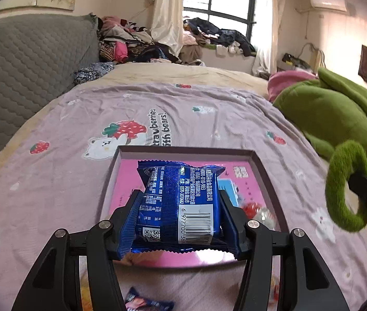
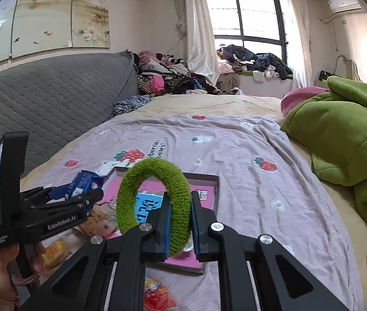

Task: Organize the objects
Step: 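Lower the blue packet and green ring over the tray with both grippers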

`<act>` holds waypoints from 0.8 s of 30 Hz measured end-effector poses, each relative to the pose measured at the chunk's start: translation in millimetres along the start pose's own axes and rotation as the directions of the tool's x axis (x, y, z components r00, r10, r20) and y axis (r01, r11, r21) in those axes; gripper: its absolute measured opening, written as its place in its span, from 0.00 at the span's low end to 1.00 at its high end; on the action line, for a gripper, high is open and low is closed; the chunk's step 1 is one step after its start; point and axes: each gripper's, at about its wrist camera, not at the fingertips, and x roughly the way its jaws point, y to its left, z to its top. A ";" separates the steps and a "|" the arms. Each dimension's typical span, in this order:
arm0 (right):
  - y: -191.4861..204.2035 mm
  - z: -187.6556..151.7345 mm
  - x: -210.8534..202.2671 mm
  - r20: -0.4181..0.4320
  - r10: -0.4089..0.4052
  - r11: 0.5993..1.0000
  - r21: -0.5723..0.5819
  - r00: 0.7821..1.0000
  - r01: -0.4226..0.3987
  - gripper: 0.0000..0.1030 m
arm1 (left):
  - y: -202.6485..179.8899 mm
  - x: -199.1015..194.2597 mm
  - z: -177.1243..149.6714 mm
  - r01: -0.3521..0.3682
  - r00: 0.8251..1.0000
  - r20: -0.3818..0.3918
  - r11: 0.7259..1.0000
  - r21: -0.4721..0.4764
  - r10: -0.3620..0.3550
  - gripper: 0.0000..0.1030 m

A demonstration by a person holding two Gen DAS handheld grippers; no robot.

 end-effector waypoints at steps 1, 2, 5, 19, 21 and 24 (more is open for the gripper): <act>-1.1 0.4 2.4 0.000 -0.006 1.000 -0.004 1.000 0.006 0.13 | -1.1 3.8 1.7 0.001 1.000 0.002 1.000 0.000 -0.001 0.56; -1.0 0.3 4.3 0.000 -0.005 1.000 -0.004 1.000 0.005 0.13 | -2.6 8.2 3.5 0.001 1.000 0.008 1.000 -0.001 -0.001 0.56; -1.6 1.1 10.4 -0.001 -0.010 1.000 -0.009 1.000 0.010 0.13 | -7.9 15.2 5.2 0.005 1.000 0.026 1.000 0.008 -0.005 0.56; 1.8 6.0 88.6 -0.024 -0.020 0.999 -0.039 0.999 0.019 0.13 | -3.1 72.0 -5.8 0.038 0.999 -0.012 0.999 0.005 -0.038 0.56; -1.3 2.8 100.1 -0.022 -0.035 0.999 -0.037 0.999 0.034 0.13 | -4.9 78.0 -10.1 0.048 0.999 -0.014 0.999 0.023 -0.047 0.56; -6.3 -3.7 118.2 -0.040 -0.050 0.998 -0.039 0.998 0.048 0.13 | -11.9 87.4 -14.5 0.062 0.998 -0.027 0.997 0.047 -0.061 0.56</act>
